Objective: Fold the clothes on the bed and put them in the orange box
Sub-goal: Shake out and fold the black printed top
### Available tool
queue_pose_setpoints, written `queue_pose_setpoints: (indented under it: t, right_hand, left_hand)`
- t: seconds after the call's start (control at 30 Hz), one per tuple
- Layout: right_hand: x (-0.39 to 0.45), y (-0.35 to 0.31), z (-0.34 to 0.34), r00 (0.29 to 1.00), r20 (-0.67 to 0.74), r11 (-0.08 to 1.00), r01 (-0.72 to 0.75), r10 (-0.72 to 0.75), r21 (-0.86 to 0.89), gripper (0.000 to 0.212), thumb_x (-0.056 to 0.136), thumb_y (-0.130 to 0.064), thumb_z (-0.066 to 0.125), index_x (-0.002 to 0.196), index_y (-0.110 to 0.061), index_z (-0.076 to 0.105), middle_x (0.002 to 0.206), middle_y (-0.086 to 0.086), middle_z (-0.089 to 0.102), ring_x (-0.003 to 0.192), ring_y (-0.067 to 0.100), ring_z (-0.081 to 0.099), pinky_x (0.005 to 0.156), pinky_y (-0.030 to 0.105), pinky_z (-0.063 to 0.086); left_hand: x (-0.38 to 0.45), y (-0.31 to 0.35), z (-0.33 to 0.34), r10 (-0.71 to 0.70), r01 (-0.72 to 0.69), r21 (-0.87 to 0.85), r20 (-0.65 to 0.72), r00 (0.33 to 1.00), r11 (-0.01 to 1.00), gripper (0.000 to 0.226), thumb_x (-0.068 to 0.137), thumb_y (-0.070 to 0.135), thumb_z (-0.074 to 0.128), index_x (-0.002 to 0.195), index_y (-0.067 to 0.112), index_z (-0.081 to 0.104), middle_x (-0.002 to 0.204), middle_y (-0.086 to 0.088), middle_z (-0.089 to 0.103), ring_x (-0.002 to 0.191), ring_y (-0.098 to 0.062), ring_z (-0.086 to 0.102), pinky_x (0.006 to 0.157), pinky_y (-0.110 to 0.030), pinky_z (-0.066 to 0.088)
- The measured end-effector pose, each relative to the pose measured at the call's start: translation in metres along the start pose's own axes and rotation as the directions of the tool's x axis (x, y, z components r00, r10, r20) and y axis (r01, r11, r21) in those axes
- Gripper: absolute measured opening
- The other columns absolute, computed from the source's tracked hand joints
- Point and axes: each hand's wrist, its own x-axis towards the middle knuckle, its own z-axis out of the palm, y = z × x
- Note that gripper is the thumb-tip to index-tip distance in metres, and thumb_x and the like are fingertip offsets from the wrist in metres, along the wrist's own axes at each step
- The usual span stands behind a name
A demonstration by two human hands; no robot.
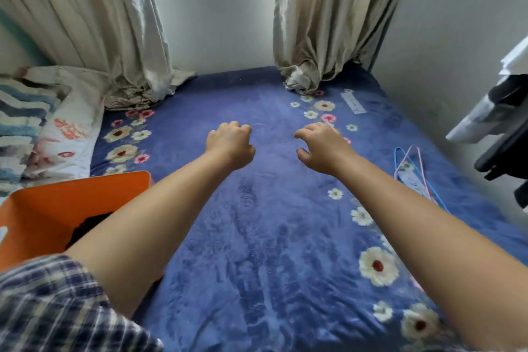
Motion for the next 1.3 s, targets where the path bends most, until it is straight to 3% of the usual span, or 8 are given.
queue_pose_setpoints:
  t: [0.23,0.43,0.7,0.8,0.97,1.07,1.2,1.3]
  right_hand:
    - [-0.078,0.161,-0.06,0.984,-0.09,0.987,-0.151,0.155,0.05,0.04,0.092,-0.021,0.047,0.13,-0.011,0.05,0.135,0.011,0.049,0.125,0.027,0.042,0.102,0.037,0.036]
    - [-0.108,0.298,-0.142,0.929,-0.217,0.954,-0.285,0.299,0.094,0.039,0.088,-0.026,0.046,0.12,-0.008,0.058,0.124,0.014,0.056,0.118,0.029,0.048,0.094,0.031,0.038]
    - [-0.15,0.469,-0.26,0.798,-0.448,0.912,-0.394,0.402,0.117,0.027,0.09,-0.015,0.049,0.11,-0.006,0.065,0.115,0.013,0.061,0.107,0.028,0.055,0.089,0.029,0.042]
    - [-0.182,0.524,-0.293,0.758,-0.506,0.899,-0.427,0.413,0.094,0.025,0.089,-0.014,0.05,0.104,-0.005,0.067,0.111,0.013,0.064,0.107,0.028,0.055,0.087,0.03,0.043]
    - [-0.256,0.603,-0.34,0.71,-0.535,0.849,-0.529,0.457,0.023,0.024,0.09,-0.018,0.049,0.1,-0.007,0.068,0.099,0.01,0.065,0.095,0.027,0.058,0.078,0.03,0.044]
    - [-0.308,0.648,-0.361,0.68,-0.532,0.801,-0.598,0.505,-0.004,0.02,0.091,-0.017,0.049,0.085,-0.013,0.067,0.094,0.012,0.063,0.089,0.026,0.055,0.066,0.026,0.038]
    - [-0.381,0.711,-0.383,0.625,-0.532,0.732,-0.681,0.572,-0.013,0.023,0.088,-0.019,0.049,0.093,-0.006,0.068,0.098,0.011,0.067,0.095,0.029,0.058,0.078,0.032,0.047]
    - [-0.44,0.75,-0.396,0.59,-0.534,0.701,-0.713,0.605,0.006,0.023,0.089,-0.018,0.048,0.089,-0.005,0.067,0.09,0.008,0.067,0.089,0.027,0.058,0.076,0.032,0.046]
  left_hand:
    - [0.01,0.183,-0.039,0.168,-0.167,0.013,-0.053,0.984,0.986,0.036,0.093,0.026,0.046,0.126,0.014,0.05,0.126,-0.008,0.05,0.118,-0.028,0.045,0.085,-0.035,0.04]
    - [0.055,0.315,-0.107,0.305,-0.303,0.036,-0.161,0.939,0.952,0.031,0.089,0.026,0.049,0.115,0.011,0.05,0.122,-0.01,0.055,0.112,-0.031,0.051,0.079,-0.034,0.04]
    - [0.128,0.51,-0.196,0.467,-0.479,0.02,-0.257,0.846,0.878,0.031,0.088,0.027,0.048,0.115,0.012,0.055,0.118,-0.008,0.057,0.109,-0.028,0.053,0.074,-0.031,0.041]
    - [0.142,0.579,-0.22,0.505,-0.531,-0.035,-0.261,0.823,0.847,0.036,0.09,0.029,0.048,0.124,0.017,0.052,0.122,-0.004,0.056,0.111,-0.024,0.052,0.081,-0.031,0.044]
    - [0.137,0.693,-0.237,0.609,-0.648,-0.051,-0.293,0.737,0.76,0.034,0.09,0.028,0.048,0.121,0.015,0.055,0.12,-0.004,0.057,0.11,-0.025,0.053,0.085,-0.032,0.044]
    - [0.12,0.763,-0.241,0.682,-0.714,-0.012,-0.285,0.673,0.7,0.035,0.091,0.03,0.048,0.12,0.013,0.055,0.117,-0.007,0.058,0.106,-0.025,0.053,0.08,-0.03,0.044]
    - [0.089,0.852,-0.242,0.737,-0.774,0.008,-0.31,0.6,0.633,0.035,0.09,0.033,0.048,0.118,0.012,0.056,0.116,-0.007,0.059,0.105,-0.025,0.054,0.077,-0.03,0.042]
    - [0.061,0.918,-0.24,0.778,-0.809,-0.001,-0.277,0.564,0.587,0.037,0.09,0.033,0.048,0.12,0.013,0.055,0.117,-0.005,0.059,0.105,-0.024,0.054,0.078,-0.03,0.042]
